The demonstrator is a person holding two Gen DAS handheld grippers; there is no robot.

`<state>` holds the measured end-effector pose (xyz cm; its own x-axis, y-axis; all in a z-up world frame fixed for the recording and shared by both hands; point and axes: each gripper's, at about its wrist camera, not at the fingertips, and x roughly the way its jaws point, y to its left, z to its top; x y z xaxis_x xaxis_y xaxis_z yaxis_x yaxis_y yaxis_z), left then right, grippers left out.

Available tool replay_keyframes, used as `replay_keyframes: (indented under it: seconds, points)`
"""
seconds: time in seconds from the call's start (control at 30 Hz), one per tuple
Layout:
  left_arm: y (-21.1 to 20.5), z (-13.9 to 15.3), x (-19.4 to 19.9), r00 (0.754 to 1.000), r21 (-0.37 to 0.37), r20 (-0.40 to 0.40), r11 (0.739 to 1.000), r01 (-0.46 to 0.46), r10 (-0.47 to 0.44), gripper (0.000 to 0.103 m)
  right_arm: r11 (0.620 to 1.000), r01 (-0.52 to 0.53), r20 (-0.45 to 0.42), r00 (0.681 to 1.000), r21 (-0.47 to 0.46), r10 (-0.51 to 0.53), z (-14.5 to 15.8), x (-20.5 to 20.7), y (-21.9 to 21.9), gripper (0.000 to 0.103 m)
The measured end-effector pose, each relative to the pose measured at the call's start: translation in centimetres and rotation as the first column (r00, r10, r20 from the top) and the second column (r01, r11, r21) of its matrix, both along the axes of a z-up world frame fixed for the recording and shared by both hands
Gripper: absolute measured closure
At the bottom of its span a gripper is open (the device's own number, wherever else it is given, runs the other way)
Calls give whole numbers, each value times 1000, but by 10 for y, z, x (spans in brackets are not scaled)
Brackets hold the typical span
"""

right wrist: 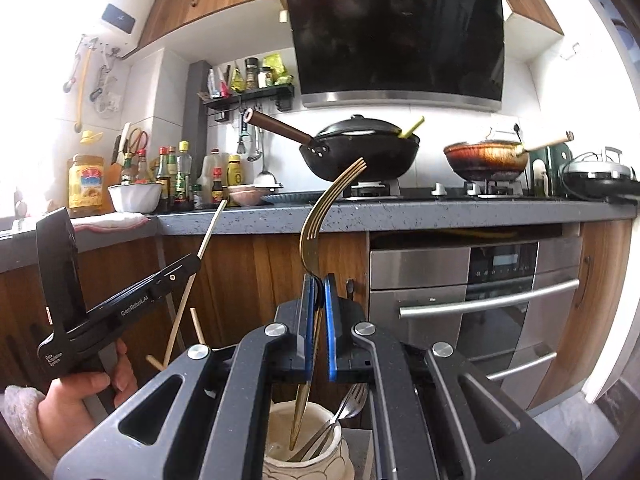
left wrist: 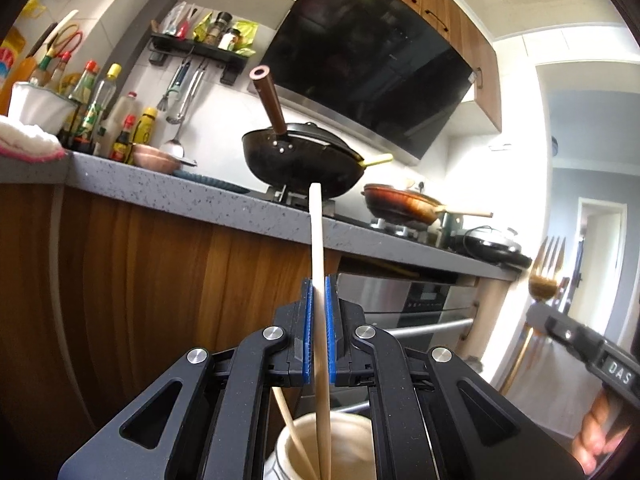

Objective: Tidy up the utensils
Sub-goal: 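Lift the chopstick with the left tool while the right carries the gold fork above the holder, then lower the chopstick into the holder with the left tool while the right drops the gold fork in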

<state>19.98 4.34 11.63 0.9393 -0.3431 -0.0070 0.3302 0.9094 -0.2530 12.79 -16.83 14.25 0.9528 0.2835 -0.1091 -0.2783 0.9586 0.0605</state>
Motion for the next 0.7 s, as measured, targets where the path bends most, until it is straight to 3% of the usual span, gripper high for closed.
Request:
replay_keyframes:
  seconds: [0.43,0.7]
  points:
    - [7,-23,3,1000,-4,-4,1000,20,-20,96,999,-25,-101,995,-25,23,-36,23,7,98]
    - [12,-11,5,1000,-56,10,998,26,-25,96,999,-36,-123,992,-26,32,-42,25,11,98]
